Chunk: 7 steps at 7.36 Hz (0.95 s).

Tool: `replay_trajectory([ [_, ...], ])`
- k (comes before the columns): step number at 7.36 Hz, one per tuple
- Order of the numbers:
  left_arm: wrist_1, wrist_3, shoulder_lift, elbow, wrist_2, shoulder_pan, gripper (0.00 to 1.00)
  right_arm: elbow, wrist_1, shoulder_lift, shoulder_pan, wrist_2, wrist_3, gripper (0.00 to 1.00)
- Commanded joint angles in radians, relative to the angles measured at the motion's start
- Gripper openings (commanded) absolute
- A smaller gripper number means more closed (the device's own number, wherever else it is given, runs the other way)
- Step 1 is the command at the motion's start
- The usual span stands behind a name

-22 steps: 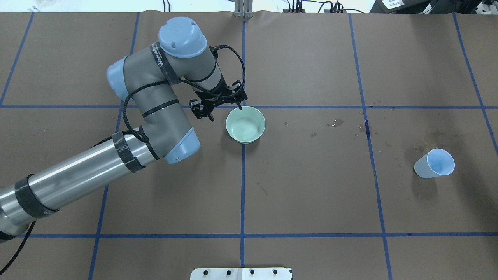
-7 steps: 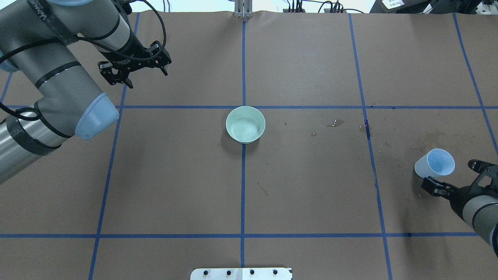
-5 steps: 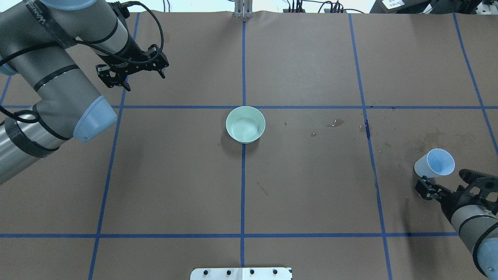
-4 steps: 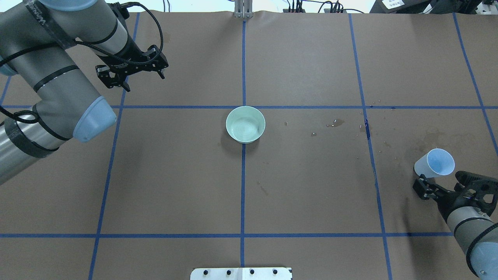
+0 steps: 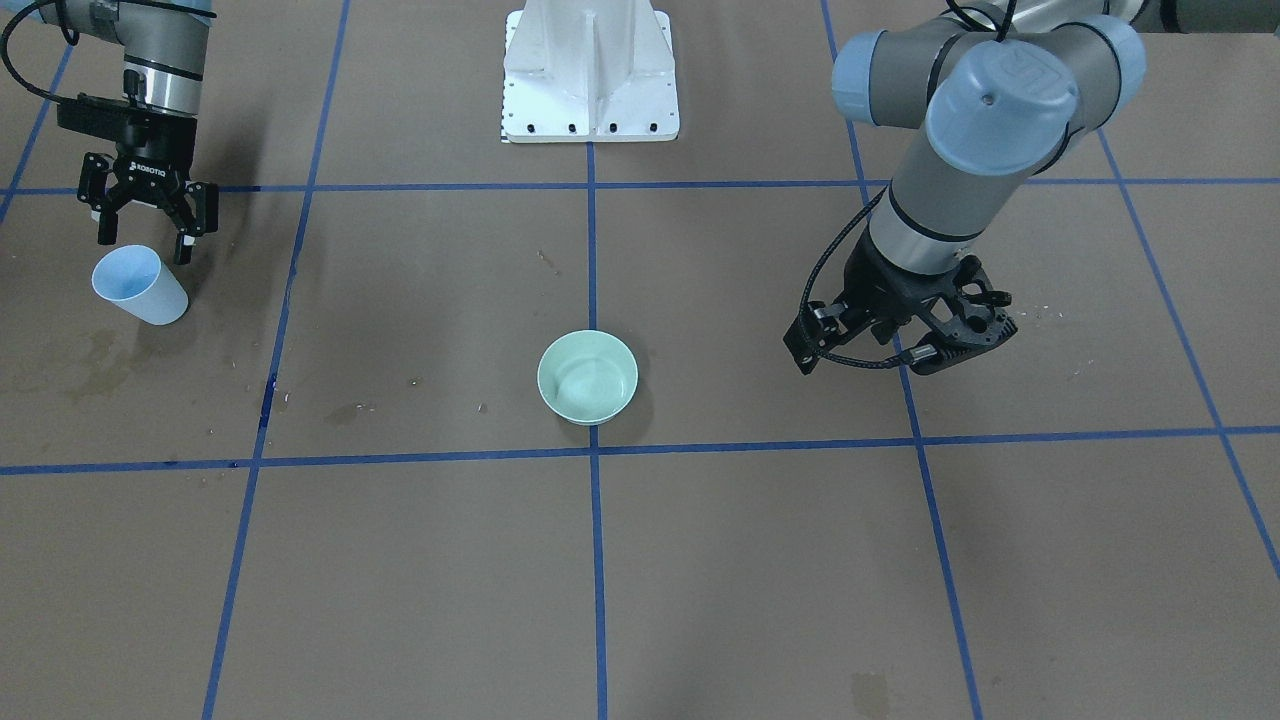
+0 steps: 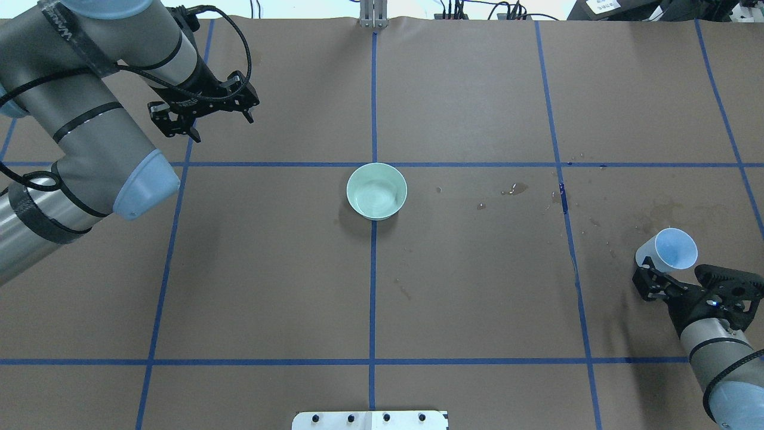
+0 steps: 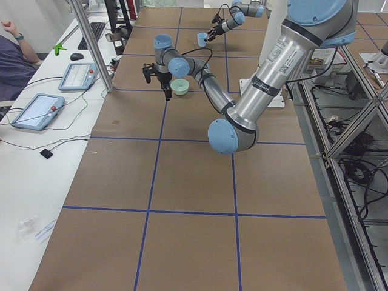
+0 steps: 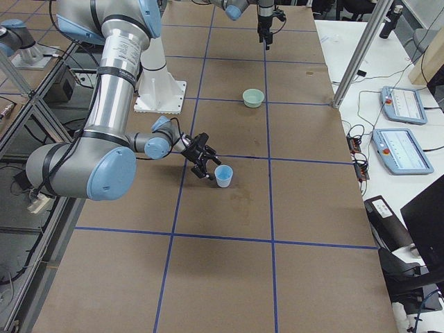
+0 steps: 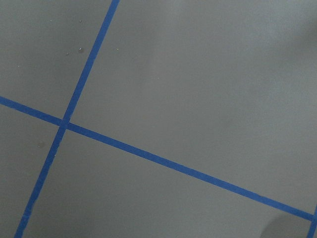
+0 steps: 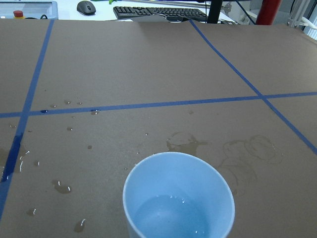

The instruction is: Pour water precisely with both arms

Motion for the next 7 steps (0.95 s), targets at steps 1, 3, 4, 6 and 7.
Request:
replay_trajectory([
  [1,0.001,0.000,0.000,0.000,-0.001,0.002,1.00,-0.038,-0.015,0.028,-0.005,-0.058,0.000,0.98],
  [3,0.001,0.000,0.001,0.000,-0.001,0.004,1.00,-0.102,-0.015,0.059,-0.022,-0.090,0.029,0.98],
  [4,0.001,0.000,0.001,0.002,-0.001,0.004,1.00,-0.107,-0.017,0.060,-0.024,-0.101,0.029,0.98],
  [6,0.001,0.000,0.003,0.002,-0.001,0.004,1.00,-0.135,-0.017,0.068,-0.024,-0.115,0.032,0.98],
  [7,0.002,0.000,0.003,0.002,-0.001,0.004,1.00,-0.153,-0.017,0.088,-0.024,-0.120,0.031,0.98],
])
